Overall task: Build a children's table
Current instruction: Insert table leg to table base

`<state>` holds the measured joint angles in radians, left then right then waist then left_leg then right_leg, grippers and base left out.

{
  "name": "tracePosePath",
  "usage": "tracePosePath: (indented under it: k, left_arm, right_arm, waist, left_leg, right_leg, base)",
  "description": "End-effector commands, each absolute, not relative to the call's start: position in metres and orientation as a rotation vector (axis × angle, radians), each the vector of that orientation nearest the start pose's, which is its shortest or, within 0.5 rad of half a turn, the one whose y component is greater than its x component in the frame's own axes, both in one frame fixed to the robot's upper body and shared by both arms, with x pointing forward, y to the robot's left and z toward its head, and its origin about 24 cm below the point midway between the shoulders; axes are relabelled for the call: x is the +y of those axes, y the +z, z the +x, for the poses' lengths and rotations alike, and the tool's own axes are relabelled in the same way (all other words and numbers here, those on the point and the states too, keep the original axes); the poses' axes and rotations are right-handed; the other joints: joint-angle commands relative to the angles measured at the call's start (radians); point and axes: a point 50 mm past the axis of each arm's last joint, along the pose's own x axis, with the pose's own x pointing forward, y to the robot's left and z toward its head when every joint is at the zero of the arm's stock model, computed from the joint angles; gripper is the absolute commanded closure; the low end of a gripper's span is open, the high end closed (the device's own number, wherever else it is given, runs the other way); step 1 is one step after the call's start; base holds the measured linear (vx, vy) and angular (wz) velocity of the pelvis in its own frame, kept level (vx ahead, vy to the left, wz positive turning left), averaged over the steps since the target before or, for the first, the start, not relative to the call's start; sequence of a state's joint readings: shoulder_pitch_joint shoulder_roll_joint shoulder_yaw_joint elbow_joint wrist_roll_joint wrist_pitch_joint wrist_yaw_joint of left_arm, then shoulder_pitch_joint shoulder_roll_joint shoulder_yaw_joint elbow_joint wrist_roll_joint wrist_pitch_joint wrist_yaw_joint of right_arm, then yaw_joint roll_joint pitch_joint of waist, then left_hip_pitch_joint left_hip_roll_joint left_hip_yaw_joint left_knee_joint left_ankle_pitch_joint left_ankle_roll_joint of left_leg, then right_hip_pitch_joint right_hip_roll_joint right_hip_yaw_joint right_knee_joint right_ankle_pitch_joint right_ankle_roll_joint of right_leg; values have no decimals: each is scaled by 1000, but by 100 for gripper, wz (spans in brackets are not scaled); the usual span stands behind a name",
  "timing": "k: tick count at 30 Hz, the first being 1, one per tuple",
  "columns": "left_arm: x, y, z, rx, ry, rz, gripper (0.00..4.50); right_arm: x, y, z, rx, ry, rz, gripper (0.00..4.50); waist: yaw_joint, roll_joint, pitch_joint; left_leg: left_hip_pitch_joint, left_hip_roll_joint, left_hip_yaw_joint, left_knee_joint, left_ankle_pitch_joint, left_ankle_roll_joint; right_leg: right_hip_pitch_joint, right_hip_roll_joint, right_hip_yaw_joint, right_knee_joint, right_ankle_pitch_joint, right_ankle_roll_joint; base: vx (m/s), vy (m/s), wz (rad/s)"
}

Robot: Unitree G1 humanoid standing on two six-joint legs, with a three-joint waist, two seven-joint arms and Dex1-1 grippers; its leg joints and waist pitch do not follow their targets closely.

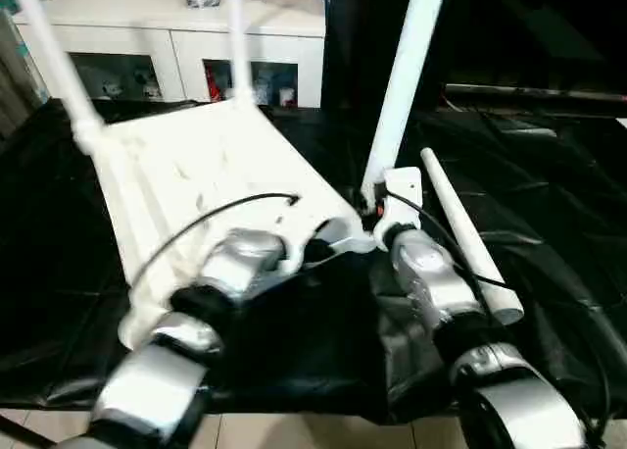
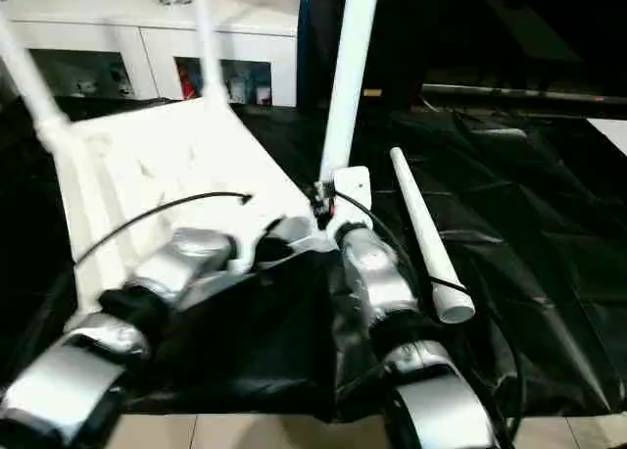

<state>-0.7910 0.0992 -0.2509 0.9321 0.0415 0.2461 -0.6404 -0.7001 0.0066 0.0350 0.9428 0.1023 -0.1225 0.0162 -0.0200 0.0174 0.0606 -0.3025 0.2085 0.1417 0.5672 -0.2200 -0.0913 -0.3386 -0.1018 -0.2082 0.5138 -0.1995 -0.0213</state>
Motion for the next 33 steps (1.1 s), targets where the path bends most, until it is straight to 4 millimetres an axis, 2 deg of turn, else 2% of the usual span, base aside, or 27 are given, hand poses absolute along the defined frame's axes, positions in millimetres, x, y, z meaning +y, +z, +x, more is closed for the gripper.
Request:
tracePosePath:
  k: [1, 2, 3, 4, 5, 6, 7, 8, 9, 10, 11, 12, 13, 14, 16, 18, 20, 21, 22, 23, 24, 26, 28, 30, 32, 33]
  left_arm:
    - [90, 38, 361, 530, -721, 318, 450]
    - [90, 38, 361, 530, -720, 318, 450]
    - [92, 38, 361, 532, -716, 319, 450]
    - [94, 38, 362, 534, -707, 324, 450]
    - [95, 38, 362, 535, -705, 325, 450]
    - [97, 38, 363, 535, -696, 332, 450]
    - [97, 38, 363, 536, -694, 333, 450]
    - [97, 38, 363, 536, -694, 333, 450]
    - [97, 39, 363, 536, -694, 332, 450]
    - [97, 39, 363, 536, -694, 332, 450]
    - [98, 39, 363, 534, -698, 332, 450]
    - [98, 39, 363, 532, -700, 334, 450]
    - [98, 39, 363, 533, -706, 334, 450]
    - [98, 39, 363, 533, -706, 334, 450]
    - [98, 39, 362, 533, -712, 335, 450]
    - [100, 38, 362, 535, -730, 345, 450]
    - [101, 38, 361, 535, -734, 349, 450]
    - [102, 38, 361, 536, -743, 356, 450]
    - [103, 38, 361, 537, -748, 360, 450]
    - [104, 39, 361, 534, -753, 366, 450]
    - [105, 39, 361, 531, -759, 369, 450]
    - [107, 40, 361, 527, -767, 374, 450]
    - [108, 41, 361, 518, -776, 385, 450]
    - [110, 43, 360, 508, -804, 397, 450]
    - [112, 43, 359, 501, -814, 400, 450]
    - [112, 43, 358, 493, -827, 406, 450]
  right_arm:
    - [-101, -15, 334, 416, 131, 3, 263]
    - [-101, -15, 334, 416, 131, 4, 263]
    - [-101, -15, 334, 415, 130, 6, 263]
    - [-100, -15, 335, 414, 124, 6, 263]
    - [-100, -15, 335, 413, 122, 7, 263]
    - [-100, -14, 336, 409, 113, 29, 263]
    - [-100, -14, 336, 408, 109, 34, 263]
    - [-100, -13, 336, 407, 106, 35, 263]
    - [-100, -13, 337, 406, 100, 36, 263]
    - [-100, -13, 337, 406, 100, 36, 263]
    - [-100, -12, 339, 406, 95, 39, 263]
    - [-100, -11, 339, 405, 95, 38, 263]
    - [-101, -10, 340, 404, 96, 38, 263]
    - [-101, -10, 340, 404, 96, 38, 263]
    - [-101, -9, 341, 401, 100, 33, 263]
    - [-99, -6, 343, 389, 134, 34, 263]
    - [-99, -4, 344, 380, 147, 44, 263]
    - [-97, -2, 345, 370, 168, 57, 263]
    - [-96, -2, 346, 365, 179, 62, 228]
    - [-95, 3, 348, 345, 198, 72, 207]
    - [-94, 5, 349, 334, 217, 87, 193]
    - [-92, 9, 351, 315, 244, 100, 184]
    - [-91, 13, 353, 299, 261, 92, 172]
    - [-90, 23, 357, 248, 313, 97, 144]
    - [-90, 28, 359, 225, 342, 92, 128]
    - [-90, 30, 360, 215, 351, 88, 115]
  waist:
    - [-18, 21, -21]
    - [13, 27, -31]
    - [35, 26, -39]
    - [28, -48, -40]
    - [44, -41, -28]
    - [52, -52, -42]
    - [57, -54, -46]
    - [59, -40, -65]
    - [63, -32, -76]
    - [63, -32, -76]
    - [51, -29, -66]
    - [52, -30, -71]
    - [52, -30, -71]
    - [50, -35, -68]
    - [51, -36, -67]
    - [54, -33, -65]
    - [53, -35, -65]
    - [54, -31, -64]
    - [54, -34, -65]
    - [54, -30, -65]
    - [53, -32, -65]
    - [52, -29, -67]
    - [51, -35, -72]
    - [54, -29, -71]
    - [53, -26, -74]
    - [54, -27, -81]
  left_leg:
    - [-6, 41, -19, -82, -669, 15]
    - [-94, 86, -48, -143, -739, 18]
    - [-22, 75, -11, -169, -778, 28]
    - [20, -5, -15, -73, -615, -3]
    - [34, -34, 13, -27, -487, -4]
    - [-42, -20, -11, -24, -242, 24]
    - [-76, -9, -18, -55, -219, 8]
    - [-70, 12, -26, -76, -161, -17]
    - [-51, 14, -17, -70, -120, -4]
    - [-51, 14, -17, -70, -120, -4]
    - [-62, 16, -8, -79, -162, 5]
    - [-60, 14, -4, -78, -190, 2]
    - [-52, 16, -1, -78, -209, 4]
    - [-52, 16, 3, -80, -239, 10]
    - [-51, 15, 6, -81, -261, 11]
    - [-47, 15, 8, -82, -292, 9]
    - [-46, 16, 8, -83, -304, 9]
    - [-46, 16, 9, -83, -308, 8]
    - [-47, 17, 9, -85, -302, 10]
    - [-48, 17, 9, -85, -297, 10]
    - [-48, 18, 9, -85, -294, 11]
    - [-50, 18, 10, -84, -283, 13]
    - [-58, 17, 12, -80, -218, 20]
    - [-54, 19, 16, -77, -185, 34]
    - [-55, 21, 19, -73, -145, 42]
    - [-57, 19, 21, -64, -75, 57]
  right_leg:
    - [36, -45, -22, -82, -643, 85]
    - [118, -52, 73, 127, -391, 31]
    - [29, -26, 110, 101, -121, -27]
    - [-28, -71, 125, -24, -559, -19]
    - [-65, -74, 121, -78, -820, 28]
    - [-5, -120, 139, -67, -967, 48]
    - [17, -101, 132, -49, -898, 58]
    - [11, -78, 141, -24, -610, 16]
    - [-7, -58, 150, 1, -344, -63]
    - [-7, -58, 150, 1, -344, -63]
    - [-2, -46, 153, 16, -195, -158]
    - [5, -45, 152, 15, -192, -168]
    - [0, -45, 155, 12, -195, -174]
    - [-1, -45, 158, 8, -224, -177]
    - [-1, -47, 161, 3, -277, -165]
    - [-10, -47, 165, -7, -355, -140]
    - [-13, -47, 165, -9, -367, -136]
    - [-13, -47, 166, -10, -370, -135]
    - [-12, -47, 166, -10, -361, -138]
    - [-11, -47, 166, -9, -353, -141]
    - [-11, -46, 166, -9, -345, -143]
    - [-9, -46, 167, -5, -318, -157]
    - [2, -45, 166, 5, -241, -175]
    - [0, -47, 168, 7, -208, -193]
    - [1, -46, 169, 14, -145, -216]
    - [6, -43, 170, 29, -31, -242]
  base:
    - [131, 24, -16]
    - [159, 1, 5]
    - [159, 1, 5]
    - [83, -82, 12]
    - [46, -50, -1]
    - [71, -60, -19]
    - [105, 0, -34]
    - [117, -12, -28]
    - [92, -2, -10]
    - [0, 0, 0]
    - [0, 0, 0]
    - [0, 0, 0]
    - [0, 0, 0]
    - [0, 0, 0]
    - [0, 0, 0]
    - [0, 0, 0]
    - [0, 0, 0]
    - [0, 0, 0]
    - [0, 0, 0]
    - [0, 0, 0]
    - [0, 0, 0]
    - [0, 0, 0]
    - [0, 0, 0]
    - [0, 0, 0]
    - [0, 0, 0]
    - [0, 0, 0]
